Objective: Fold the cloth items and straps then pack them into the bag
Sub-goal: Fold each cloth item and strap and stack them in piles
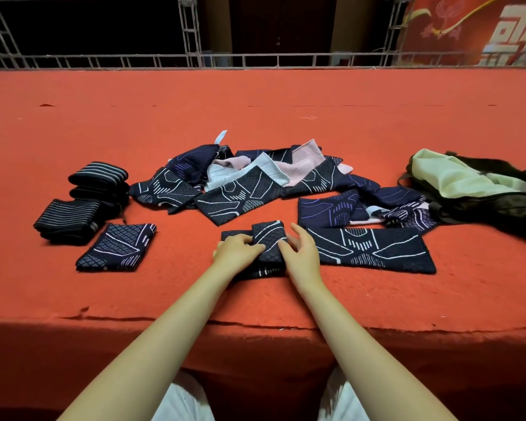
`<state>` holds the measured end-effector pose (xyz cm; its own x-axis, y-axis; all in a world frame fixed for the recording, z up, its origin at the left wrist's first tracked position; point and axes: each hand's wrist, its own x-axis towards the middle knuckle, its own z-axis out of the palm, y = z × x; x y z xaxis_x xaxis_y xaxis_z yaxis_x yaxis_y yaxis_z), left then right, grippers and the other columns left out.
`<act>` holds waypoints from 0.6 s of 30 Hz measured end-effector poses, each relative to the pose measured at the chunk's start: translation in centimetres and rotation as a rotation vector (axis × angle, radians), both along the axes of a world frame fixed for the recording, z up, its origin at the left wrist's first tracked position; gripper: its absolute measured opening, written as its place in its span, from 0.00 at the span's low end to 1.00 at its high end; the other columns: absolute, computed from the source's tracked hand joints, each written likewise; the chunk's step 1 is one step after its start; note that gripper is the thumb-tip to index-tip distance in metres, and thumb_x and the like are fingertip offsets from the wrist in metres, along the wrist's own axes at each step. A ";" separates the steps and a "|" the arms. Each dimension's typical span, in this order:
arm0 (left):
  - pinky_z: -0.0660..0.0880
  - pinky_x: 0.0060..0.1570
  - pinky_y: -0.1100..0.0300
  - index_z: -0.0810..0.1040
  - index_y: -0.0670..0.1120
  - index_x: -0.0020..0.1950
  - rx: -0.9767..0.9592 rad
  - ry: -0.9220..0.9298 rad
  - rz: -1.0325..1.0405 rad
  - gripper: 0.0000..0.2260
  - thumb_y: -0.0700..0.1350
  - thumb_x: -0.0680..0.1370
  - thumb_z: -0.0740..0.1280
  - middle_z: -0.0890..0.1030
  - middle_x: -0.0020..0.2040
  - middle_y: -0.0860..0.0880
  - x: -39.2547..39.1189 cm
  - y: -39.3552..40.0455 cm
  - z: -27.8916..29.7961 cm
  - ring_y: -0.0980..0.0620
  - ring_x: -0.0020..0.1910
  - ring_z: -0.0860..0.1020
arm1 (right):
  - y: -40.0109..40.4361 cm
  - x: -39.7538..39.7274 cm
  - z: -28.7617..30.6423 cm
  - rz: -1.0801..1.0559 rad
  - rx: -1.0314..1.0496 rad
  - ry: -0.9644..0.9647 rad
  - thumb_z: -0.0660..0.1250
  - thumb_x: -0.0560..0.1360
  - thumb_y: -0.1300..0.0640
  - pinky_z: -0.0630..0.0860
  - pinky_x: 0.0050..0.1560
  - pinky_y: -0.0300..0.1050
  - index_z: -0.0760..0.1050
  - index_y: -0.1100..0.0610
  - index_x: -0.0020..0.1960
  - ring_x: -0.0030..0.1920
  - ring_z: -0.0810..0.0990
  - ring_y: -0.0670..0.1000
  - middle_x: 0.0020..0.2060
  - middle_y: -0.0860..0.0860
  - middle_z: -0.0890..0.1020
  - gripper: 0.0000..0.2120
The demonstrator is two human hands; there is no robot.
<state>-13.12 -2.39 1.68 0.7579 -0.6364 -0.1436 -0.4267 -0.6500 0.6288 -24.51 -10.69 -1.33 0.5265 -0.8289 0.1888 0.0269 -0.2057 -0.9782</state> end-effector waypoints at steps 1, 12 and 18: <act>0.69 0.63 0.54 0.80 0.54 0.51 -0.018 0.022 0.007 0.14 0.59 0.71 0.67 0.82 0.54 0.51 0.0 -0.2 0.0 0.46 0.60 0.75 | -0.1 0.0 0.0 -0.013 0.034 0.039 0.66 0.74 0.63 0.71 0.64 0.42 0.69 0.59 0.68 0.59 0.77 0.46 0.65 0.54 0.75 0.23; 0.73 0.52 0.54 0.59 0.46 0.75 -0.353 -0.095 0.041 0.31 0.43 0.74 0.69 0.82 0.54 0.45 1.0 1.8 0.9 0.45 0.54 0.79 | 0.7 0.3 0.1 0.067 -0.206 0.184 0.70 0.72 0.56 0.74 0.57 0.39 0.72 0.51 0.66 0.53 0.77 0.45 0.59 0.49 0.78 0.23; 0.70 0.62 0.51 0.59 0.46 0.76 0.005 -0.271 0.017 0.28 0.48 0.78 0.63 0.73 0.68 0.44 2.2 3.5 -0.7 0.43 0.66 0.72 | 1.4 0.4 0.0 0.080 -0.448 0.477 0.70 0.71 0.44 0.69 0.63 0.43 0.66 0.56 0.71 0.59 0.73 0.50 0.59 0.51 0.75 0.33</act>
